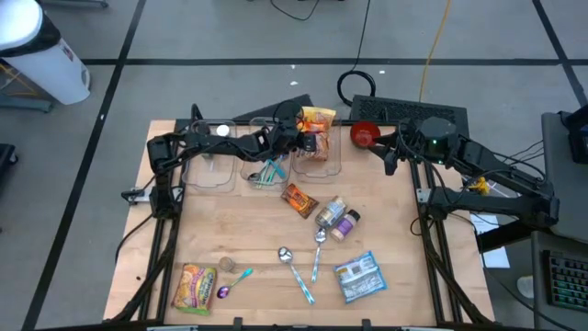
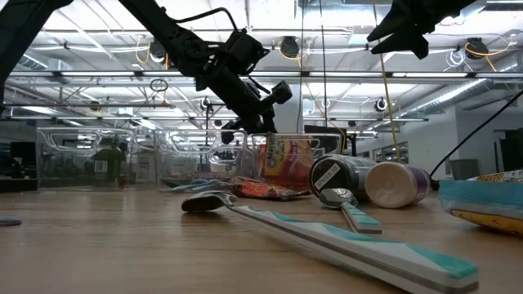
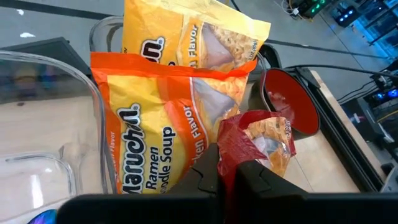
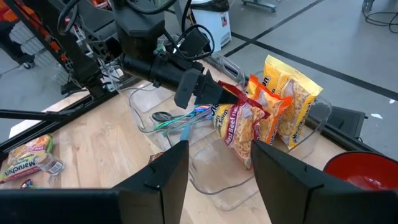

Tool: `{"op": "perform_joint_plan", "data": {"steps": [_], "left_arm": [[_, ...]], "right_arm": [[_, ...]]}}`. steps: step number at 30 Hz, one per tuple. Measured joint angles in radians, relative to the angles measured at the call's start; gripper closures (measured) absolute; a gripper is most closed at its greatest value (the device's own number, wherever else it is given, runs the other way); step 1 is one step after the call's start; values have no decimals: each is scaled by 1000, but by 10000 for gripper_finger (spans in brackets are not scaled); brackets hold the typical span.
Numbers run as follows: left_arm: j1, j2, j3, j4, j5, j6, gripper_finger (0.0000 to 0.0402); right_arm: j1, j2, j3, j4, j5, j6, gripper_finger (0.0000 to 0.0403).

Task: Pick & Place Food Item
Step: Put the red noodle pack into the right transparent bin, then put the gold spice bottle into the left transparent bin

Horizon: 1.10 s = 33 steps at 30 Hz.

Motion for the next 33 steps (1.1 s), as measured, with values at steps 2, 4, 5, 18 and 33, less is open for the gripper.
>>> {"op": "perform_joint_plan", "data": {"steps": [2,4,5,18,33], "left_arm": [[0,0,0,0,-1,15,375],[0,0,0,0,-2,17,362],[0,0,0,0,-2,17,358],[1,0,0,0,-10,87,351],[63,-78,0,54,44,264,350]], "right_arm": [[0,0,0,0,0,0,238],[0,0,0,0,0,0,239],[0,0,0,0,0,0,238],[0,0,0,0,0,-2,239],[0,0,0,-1,0,-13,238]]}}
